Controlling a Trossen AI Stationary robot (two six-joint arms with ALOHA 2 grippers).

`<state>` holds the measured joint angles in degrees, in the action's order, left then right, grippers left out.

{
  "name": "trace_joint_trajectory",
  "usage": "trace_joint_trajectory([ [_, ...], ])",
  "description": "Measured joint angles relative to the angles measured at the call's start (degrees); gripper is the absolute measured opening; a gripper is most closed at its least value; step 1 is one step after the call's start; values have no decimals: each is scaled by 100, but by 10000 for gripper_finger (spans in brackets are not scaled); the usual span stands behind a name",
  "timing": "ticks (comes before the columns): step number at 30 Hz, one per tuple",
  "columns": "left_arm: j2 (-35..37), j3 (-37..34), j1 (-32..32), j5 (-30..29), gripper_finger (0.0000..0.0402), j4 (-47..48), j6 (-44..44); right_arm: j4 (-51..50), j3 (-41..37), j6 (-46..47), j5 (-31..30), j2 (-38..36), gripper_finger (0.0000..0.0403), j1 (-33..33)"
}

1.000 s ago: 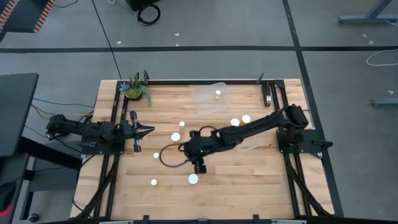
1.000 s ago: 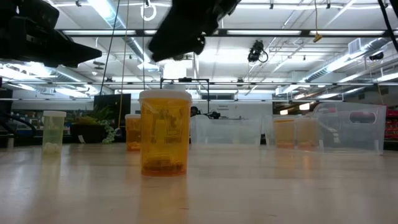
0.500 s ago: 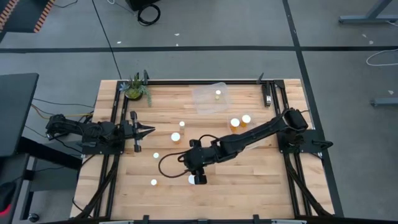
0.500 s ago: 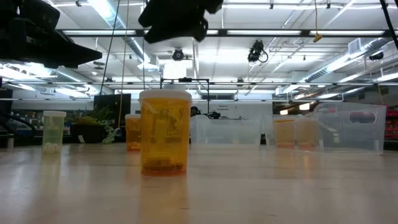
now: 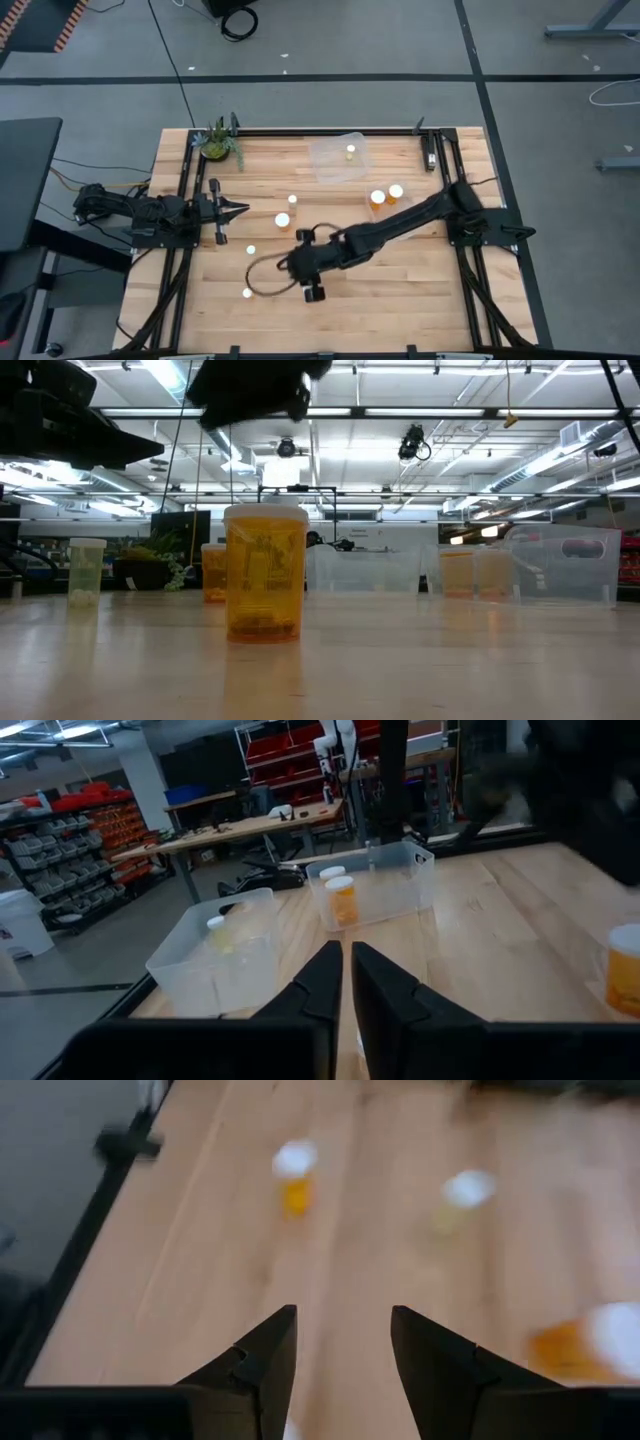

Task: Pick and place medicine bottles into bin by pill shape (circle, oval)
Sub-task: Put the bottom big orange pill bottle into the bottom transparent bin

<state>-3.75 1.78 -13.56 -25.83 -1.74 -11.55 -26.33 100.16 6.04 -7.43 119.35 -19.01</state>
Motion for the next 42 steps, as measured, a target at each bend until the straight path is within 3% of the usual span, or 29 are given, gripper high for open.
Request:
trace_joint_trajectory([
  [15,1,-2,0,11,28,-13,0,-500,685,-647,625,705,174,11],
  [31,2,-2,-1,11,34,-13,0,-553,667,-1197,680,697,275,-175],
  [42,2,-2,0,11,36,-13,0,-439,29,-852,493,702,287,-216],
])
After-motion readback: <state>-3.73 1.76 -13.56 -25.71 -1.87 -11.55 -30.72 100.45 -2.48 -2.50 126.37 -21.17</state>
